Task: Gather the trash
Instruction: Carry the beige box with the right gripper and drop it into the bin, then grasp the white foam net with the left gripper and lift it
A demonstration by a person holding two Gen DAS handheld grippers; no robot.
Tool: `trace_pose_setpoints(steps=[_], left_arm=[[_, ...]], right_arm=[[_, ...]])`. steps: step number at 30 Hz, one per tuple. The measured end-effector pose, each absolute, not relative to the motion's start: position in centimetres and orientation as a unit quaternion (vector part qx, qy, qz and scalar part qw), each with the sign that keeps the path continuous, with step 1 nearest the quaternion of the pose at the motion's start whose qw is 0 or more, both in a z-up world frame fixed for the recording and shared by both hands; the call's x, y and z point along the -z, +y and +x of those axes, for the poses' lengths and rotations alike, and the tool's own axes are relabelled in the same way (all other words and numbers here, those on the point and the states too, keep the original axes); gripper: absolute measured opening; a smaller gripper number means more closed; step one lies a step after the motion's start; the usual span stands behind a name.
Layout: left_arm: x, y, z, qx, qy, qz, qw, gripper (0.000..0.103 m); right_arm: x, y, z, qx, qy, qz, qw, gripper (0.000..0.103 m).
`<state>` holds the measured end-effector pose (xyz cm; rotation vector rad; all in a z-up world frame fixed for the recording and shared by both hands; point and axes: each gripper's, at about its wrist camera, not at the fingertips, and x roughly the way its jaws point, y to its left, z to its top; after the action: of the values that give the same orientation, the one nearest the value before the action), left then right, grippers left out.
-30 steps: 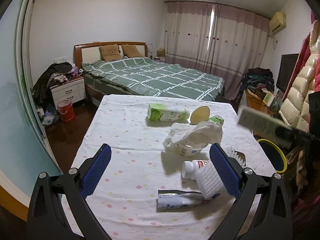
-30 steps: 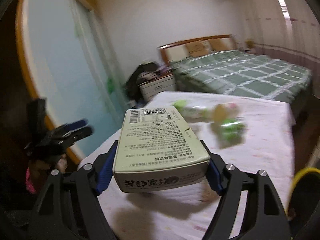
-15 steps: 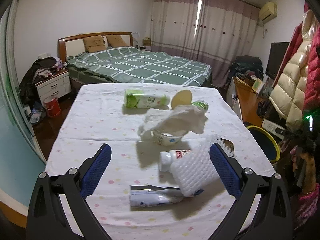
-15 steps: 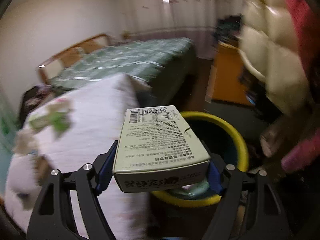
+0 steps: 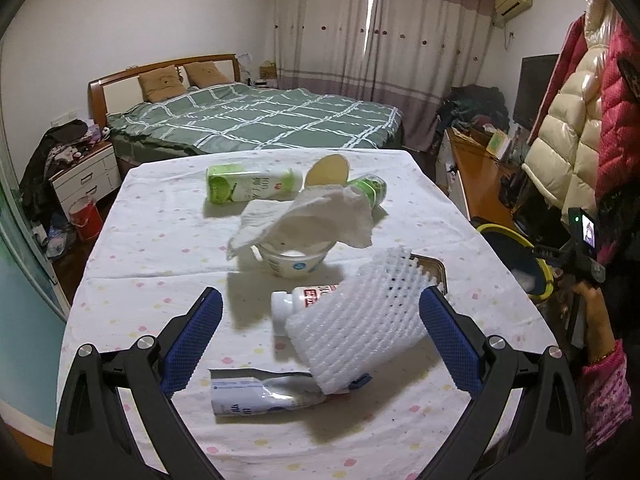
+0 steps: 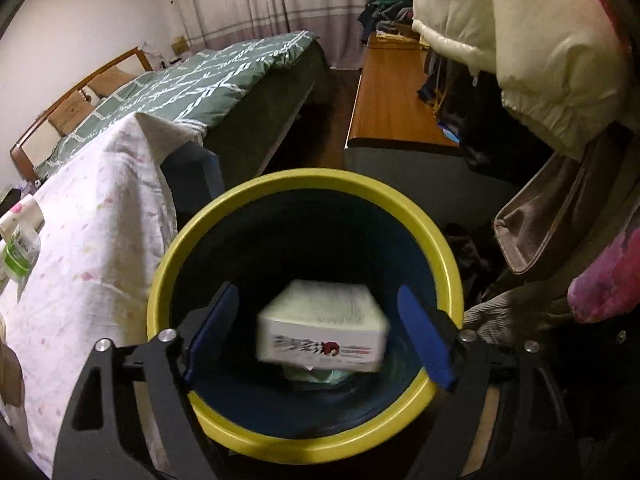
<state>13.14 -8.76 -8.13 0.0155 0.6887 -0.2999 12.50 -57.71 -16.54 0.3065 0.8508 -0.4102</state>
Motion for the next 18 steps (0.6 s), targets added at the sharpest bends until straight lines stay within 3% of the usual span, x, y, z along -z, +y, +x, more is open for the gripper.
trace_pose_setpoints(steps=[10, 18], left_arm=[[10.3, -9.8, 14.1, 0.152, 0.361, 0.024, 0.920, 0.097], [13.2, -10.3, 15.8, 0.152, 0.401, 0.024, 0.903, 0.074]], right_arm=[[14.3, -54.2, 10.7, 0.168, 0.388, 0.120, 0.898, 0.080], [14.1, -52.8, 10.9, 0.152, 0.391, 0.112, 0.901, 0.080]])
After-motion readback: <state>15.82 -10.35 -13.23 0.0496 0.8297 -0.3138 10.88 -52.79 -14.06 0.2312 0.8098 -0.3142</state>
